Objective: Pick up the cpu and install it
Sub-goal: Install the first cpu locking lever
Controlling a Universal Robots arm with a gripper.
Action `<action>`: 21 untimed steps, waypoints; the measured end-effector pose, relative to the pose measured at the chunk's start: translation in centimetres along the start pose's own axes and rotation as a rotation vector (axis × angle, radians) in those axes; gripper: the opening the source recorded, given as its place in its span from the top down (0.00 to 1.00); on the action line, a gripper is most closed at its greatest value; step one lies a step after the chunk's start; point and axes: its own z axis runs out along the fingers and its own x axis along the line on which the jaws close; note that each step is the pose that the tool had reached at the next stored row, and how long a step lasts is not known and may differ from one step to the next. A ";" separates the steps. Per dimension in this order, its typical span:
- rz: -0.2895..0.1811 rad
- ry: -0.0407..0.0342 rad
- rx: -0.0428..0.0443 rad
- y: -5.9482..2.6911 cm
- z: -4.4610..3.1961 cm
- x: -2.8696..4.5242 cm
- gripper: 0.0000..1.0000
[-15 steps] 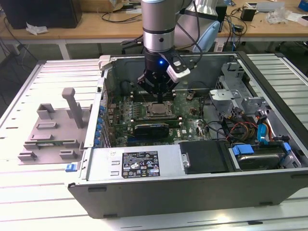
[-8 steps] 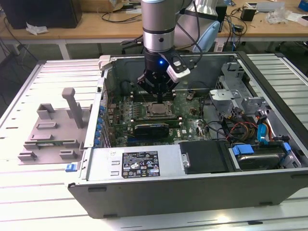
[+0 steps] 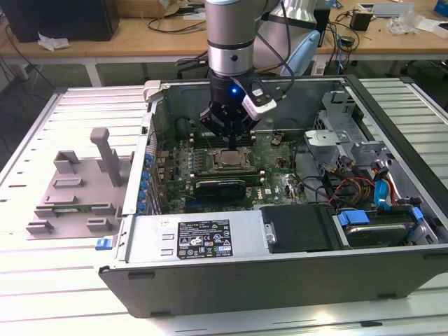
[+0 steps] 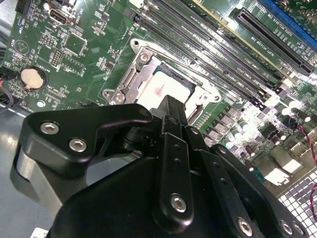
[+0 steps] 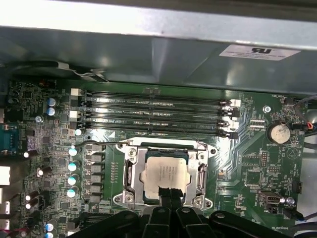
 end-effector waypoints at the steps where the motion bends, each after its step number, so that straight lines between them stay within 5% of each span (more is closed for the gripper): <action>1: 0.000 -0.0001 0.0001 0.01 0.00 0.11 0.89; 11: 0.000 -0.0001 0.0001 0.24 -0.12 3.63 0.89; 16: 0.000 0.0002 0.0003 0.24 -0.27 3.86 0.89; 21: 0.000 0.0001 0.0003 0.17 -1.88 3.81 0.89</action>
